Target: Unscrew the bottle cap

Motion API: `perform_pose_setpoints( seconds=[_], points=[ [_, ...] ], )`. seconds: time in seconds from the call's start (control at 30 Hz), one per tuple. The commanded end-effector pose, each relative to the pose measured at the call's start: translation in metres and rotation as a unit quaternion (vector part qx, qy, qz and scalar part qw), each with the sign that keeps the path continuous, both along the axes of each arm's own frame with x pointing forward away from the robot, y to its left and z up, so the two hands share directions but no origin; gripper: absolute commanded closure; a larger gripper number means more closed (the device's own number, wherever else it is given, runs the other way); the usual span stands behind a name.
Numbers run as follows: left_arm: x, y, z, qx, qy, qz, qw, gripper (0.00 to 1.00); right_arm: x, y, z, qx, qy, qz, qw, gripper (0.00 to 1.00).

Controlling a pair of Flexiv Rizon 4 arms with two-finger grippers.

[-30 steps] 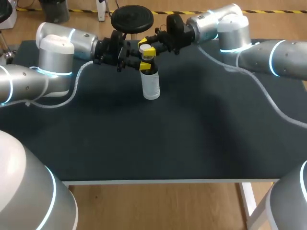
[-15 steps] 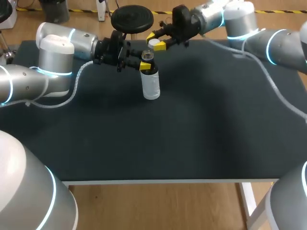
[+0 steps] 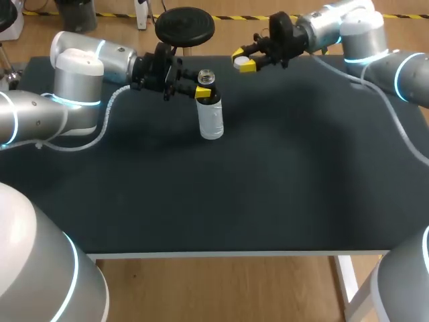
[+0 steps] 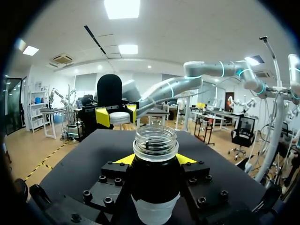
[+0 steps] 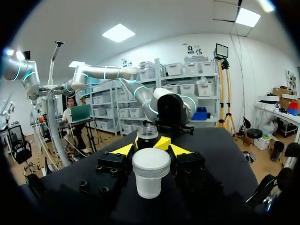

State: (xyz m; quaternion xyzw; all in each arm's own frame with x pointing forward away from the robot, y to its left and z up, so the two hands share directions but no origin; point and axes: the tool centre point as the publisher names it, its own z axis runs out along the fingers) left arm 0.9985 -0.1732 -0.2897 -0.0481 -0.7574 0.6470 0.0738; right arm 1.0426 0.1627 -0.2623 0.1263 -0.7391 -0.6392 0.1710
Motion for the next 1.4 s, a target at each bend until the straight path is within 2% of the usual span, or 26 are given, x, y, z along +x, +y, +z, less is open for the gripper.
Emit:
perform_pose_setpoints(
  seconds=[0.03,0.17,0.23,0.5,0.63,0.7,0.97,1.2,1.4],
  points=[
    [0.0,0.0,-0.001,0.0,0.0,-0.001,1.0,1.0,-0.017,-0.012,0.008,-0.04,-0.035,-0.214,0.975,1.0],
    [0.0,0.0,-0.001,0.0,0.0,-0.001,1.0,1.0,-0.016,-0.02,0.007,-0.052,-0.038,-0.274,0.96,1.0],
    [0.0,0.0,-0.001,0.0,0.0,-0.001,1.0,1.0,-0.017,-0.025,0.006,-0.068,-0.041,-0.309,0.948,1.0],
    [0.0,0.0,-0.001,0.0,0.0,-0.001,1.0,1.0,-0.023,-0.043,-0.004,-0.048,-0.032,-0.414,0.909,1.0],
    [0.0,0.0,-0.001,0.0,0.0,-0.001,1.0,1.0,-0.027,-0.05,-0.013,-0.055,-0.028,-0.46,0.886,1.0],
    [0.0,0.0,-0.001,0.0,0.0,-0.001,1.0,1.0,-0.028,-0.052,-0.02,-0.049,-0.023,-0.474,0.879,1.0],
    [0.0,0.0,-0.001,0.0,0.0,-0.001,1.0,1.0,-0.035,-0.054,-0.038,-0.087,-0.023,-0.525,0.846,1.0],
    [0.0,0.0,-0.001,0.0,0.0,-0.001,1.0,1.0,-0.042,-0.054,-0.049,-0.132,-0.014,-0.572,0.81,1.0],
    [0.0,0.0,-0.001,0.0,0.0,-0.001,1.0,1.0,-0.045,-0.053,-0.066,-0.13,0.006,-0.587,0.799,1.0]
  ],
)
